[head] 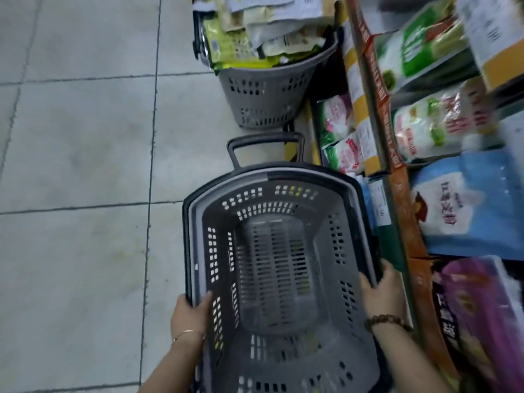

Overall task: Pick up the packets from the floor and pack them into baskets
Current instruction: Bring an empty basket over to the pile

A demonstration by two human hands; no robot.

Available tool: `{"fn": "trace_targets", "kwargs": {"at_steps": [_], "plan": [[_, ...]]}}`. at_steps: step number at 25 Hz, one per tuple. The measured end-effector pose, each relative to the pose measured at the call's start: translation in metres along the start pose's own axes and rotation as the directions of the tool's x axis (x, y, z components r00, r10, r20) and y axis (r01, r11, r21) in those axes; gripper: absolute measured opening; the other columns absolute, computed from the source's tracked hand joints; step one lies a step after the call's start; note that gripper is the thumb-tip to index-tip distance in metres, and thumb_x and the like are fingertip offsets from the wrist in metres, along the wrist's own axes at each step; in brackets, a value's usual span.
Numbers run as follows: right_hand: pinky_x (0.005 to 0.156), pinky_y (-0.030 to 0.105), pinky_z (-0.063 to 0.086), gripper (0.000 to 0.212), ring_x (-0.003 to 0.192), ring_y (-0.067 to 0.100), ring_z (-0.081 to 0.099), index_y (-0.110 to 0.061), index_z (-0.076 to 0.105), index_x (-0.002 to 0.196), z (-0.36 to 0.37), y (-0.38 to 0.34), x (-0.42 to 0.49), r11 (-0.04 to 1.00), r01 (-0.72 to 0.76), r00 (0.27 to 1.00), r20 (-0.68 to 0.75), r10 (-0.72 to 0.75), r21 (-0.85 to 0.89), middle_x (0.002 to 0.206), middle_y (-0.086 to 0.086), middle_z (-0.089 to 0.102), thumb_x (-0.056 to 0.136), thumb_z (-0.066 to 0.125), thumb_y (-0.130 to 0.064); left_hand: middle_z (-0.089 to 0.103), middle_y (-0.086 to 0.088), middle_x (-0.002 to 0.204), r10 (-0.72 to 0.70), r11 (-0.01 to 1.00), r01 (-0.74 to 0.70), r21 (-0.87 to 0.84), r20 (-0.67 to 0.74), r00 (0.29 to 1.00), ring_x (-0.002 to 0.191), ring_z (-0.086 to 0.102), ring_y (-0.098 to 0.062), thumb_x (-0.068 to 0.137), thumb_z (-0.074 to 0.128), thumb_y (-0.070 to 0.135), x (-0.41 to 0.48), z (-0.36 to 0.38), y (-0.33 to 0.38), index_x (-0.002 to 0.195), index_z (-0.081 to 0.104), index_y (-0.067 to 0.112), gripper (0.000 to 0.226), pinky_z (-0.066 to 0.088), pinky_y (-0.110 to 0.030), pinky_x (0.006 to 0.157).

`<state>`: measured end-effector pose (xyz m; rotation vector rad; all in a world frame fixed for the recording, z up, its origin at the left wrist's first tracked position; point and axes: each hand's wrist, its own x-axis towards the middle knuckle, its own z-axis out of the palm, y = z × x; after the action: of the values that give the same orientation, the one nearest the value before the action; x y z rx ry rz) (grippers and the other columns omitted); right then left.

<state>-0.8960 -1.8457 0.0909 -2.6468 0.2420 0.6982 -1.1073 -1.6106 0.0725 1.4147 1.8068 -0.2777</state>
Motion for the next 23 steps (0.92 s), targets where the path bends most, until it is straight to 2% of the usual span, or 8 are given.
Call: {"fn": "trace_targets", "kwargs": {"at_steps": [3,6,10,13,16,20,23], "plan": [[0.097,0.045,0.039,0.072,0.122,0.039,0.047,0.000,0.037,0.138,0.010,0.009,0.001,0.983,-0.182,0.981,0.070,0.182,-0.004,0.136,0.023,0.047,0.087,0.059,-0.046,0.065,-0.024,0.103,0.015,1.000,-0.016,-0.013,-0.072,0.997,0.096,0.060,-0.039,0.081,0.069,0.039,0.007,0.002,0.001,0.104,0.060,-0.004,0.049,0.049,-0.043,0.083],[0.097,0.043,0.039,0.076,0.122,0.038,0.047,0.002,0.040,0.137,0.003,0.005,-0.012,0.984,-0.173,0.984,0.059,0.170,0.052,0.135,0.023,0.048,0.085,0.060,-0.049,0.065,-0.021,0.106,0.052,0.998,-0.050,0.023,-0.127,0.990,0.098,0.060,-0.039,0.080,0.065,0.047,0.009,-0.008,0.012,0.108,0.060,-0.001,0.056,0.049,-0.043,0.084],[0.102,0.043,0.036,0.075,0.126,0.038,0.045,0.002,0.038,0.139,-0.037,-0.020,-0.049,0.980,-0.161,0.985,0.077,0.153,0.117,0.138,0.022,0.046,0.087,0.056,-0.050,0.066,-0.020,0.100,0.097,0.995,-0.093,0.037,-0.132,0.987,0.092,0.061,-0.038,0.080,0.064,0.048,-0.017,-0.063,0.032,0.102,0.062,0.000,0.052,0.048,-0.039,0.077],[0.100,0.043,0.038,0.064,0.120,0.038,0.049,0.003,0.049,0.130,-0.084,-0.046,-0.094,0.976,-0.125,0.989,0.095,0.109,0.178,0.131,0.024,0.052,0.092,0.046,-0.050,0.068,-0.018,0.095,0.109,0.994,-0.111,-0.007,-0.136,0.985,0.087,0.063,-0.037,0.078,0.065,0.048,-0.064,-0.128,0.042,0.095,0.064,0.003,0.048,0.051,-0.042,0.079],[0.101,0.043,0.040,0.063,0.118,0.036,0.052,0.000,0.053,0.127,-0.138,-0.082,-0.140,0.977,-0.030,0.994,0.109,0.007,0.211,0.129,0.021,0.055,0.091,0.047,-0.052,0.067,-0.016,0.084,0.130,0.985,-0.145,-0.090,-0.154,0.980,0.078,0.062,-0.034,0.077,0.066,0.046,-0.111,-0.198,0.053,0.081,0.062,0.007,0.039,0.052,-0.041,0.075],[0.094,0.042,0.044,0.062,0.110,0.036,0.055,0.002,0.058,0.118,-0.205,-0.153,-0.193,0.951,0.095,0.988,0.088,-0.126,0.295,0.120,0.021,0.061,0.089,0.051,-0.053,0.066,-0.015,0.082,0.143,0.965,-0.185,-0.188,-0.213,0.966,0.079,0.062,-0.035,0.077,0.068,0.047,-0.163,-0.293,0.078,0.083,0.062,0.004,0.044,0.051,-0.040,0.074],[0.097,0.041,0.041,0.063,0.116,0.037,0.052,0.002,0.054,0.126,-0.244,-0.215,-0.224,0.915,0.197,0.970,0.064,-0.234,0.352,0.125,0.021,0.057,0.089,0.053,-0.049,0.064,-0.013,0.079,0.165,0.937,-0.234,-0.260,-0.261,0.951,0.077,0.062,-0.033,0.077,0.070,0.044,-0.186,-0.355,0.096,0.078,0.059,0.004,0.042,0.050,-0.038,0.071]]}}
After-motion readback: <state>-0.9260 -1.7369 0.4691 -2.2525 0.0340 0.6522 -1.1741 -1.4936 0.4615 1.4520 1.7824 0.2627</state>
